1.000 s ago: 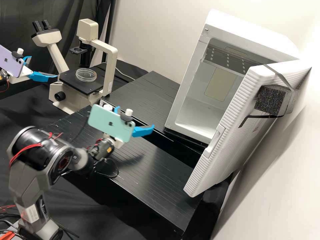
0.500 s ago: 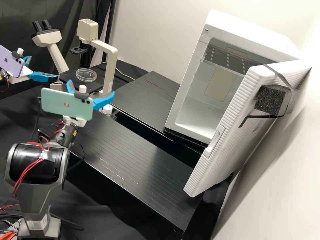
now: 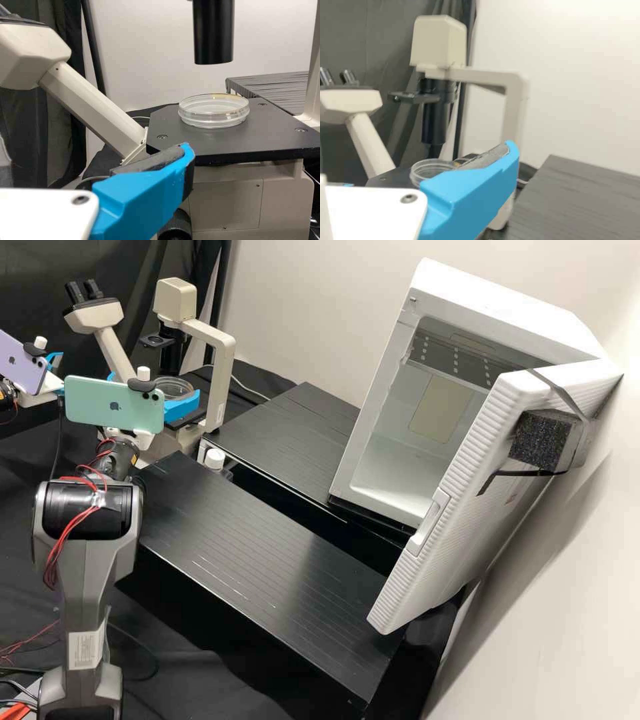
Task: Move the petri dish to the bench.
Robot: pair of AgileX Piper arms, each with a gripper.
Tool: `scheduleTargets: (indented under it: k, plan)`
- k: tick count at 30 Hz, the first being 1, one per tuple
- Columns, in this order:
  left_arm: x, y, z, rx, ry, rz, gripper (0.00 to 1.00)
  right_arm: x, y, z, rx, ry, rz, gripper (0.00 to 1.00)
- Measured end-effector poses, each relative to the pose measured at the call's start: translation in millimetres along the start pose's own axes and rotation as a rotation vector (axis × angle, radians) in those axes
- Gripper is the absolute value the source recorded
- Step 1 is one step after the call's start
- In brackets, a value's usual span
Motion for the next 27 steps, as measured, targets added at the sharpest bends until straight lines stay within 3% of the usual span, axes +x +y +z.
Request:
scheduleTargets:
  k: [16,27]
  plan:
    - [0,0.0,0,0.000,0.000,0.000,1.00,76,-34,7,0.027,-0.056,-0.091,1.00]
    - [0,0.0,0,0.000,0.000,0.000,1.00,109,-48,12,0.001,-0.116,-0.122,1.00]
